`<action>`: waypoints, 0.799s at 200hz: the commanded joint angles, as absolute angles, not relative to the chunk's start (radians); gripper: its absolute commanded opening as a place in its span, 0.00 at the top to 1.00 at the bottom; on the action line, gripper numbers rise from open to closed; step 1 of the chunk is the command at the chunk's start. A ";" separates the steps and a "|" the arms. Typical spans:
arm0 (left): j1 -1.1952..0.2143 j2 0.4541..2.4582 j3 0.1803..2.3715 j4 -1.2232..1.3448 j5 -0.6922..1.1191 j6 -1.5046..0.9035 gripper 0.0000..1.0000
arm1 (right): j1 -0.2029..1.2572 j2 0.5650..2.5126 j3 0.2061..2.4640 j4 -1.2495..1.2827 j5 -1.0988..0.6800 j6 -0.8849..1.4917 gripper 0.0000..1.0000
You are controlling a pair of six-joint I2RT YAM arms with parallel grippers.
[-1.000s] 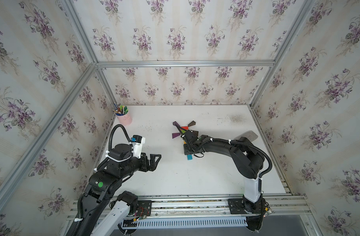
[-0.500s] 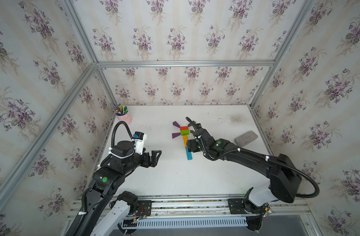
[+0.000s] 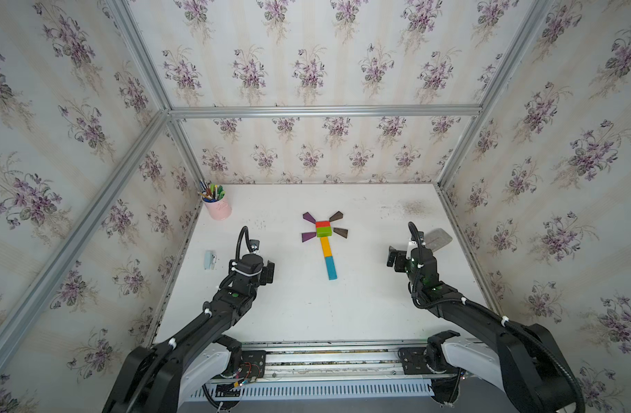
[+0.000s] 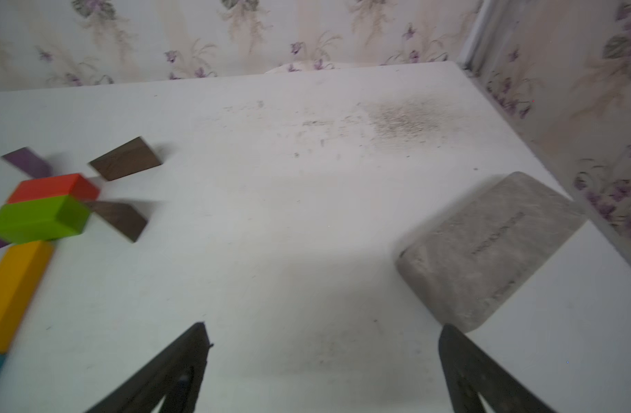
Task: Assemble a small pinwheel with building blocks
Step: Reset both arms
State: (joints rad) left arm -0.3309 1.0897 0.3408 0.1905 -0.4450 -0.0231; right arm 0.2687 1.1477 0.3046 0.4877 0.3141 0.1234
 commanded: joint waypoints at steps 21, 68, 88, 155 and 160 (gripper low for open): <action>-0.218 1.256 0.326 0.693 -0.328 0.084 0.00 | 0.196 1.371 0.225 1.100 0.325 -0.023 0.00; -0.111 1.529 0.294 1.042 -0.124 0.045 0.00 | 0.071 1.554 0.140 1.465 0.091 -0.017 0.01; -0.110 1.489 0.339 0.889 -0.123 0.041 0.00 | 0.055 1.528 0.216 1.263 0.001 -0.030 0.00; -0.115 1.510 0.428 0.750 -0.115 0.051 0.00 | 0.048 1.528 0.220 1.259 0.023 -0.011 0.00; -0.115 1.510 0.428 0.750 -0.117 0.051 0.00 | 0.048 1.532 0.218 1.272 0.022 -0.012 0.00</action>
State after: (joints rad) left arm -0.1184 1.5120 0.4118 0.7799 -0.1474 0.0425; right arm 0.0467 1.5314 0.2111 1.2568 0.0399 -0.0036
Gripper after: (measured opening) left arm 0.996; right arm 0.998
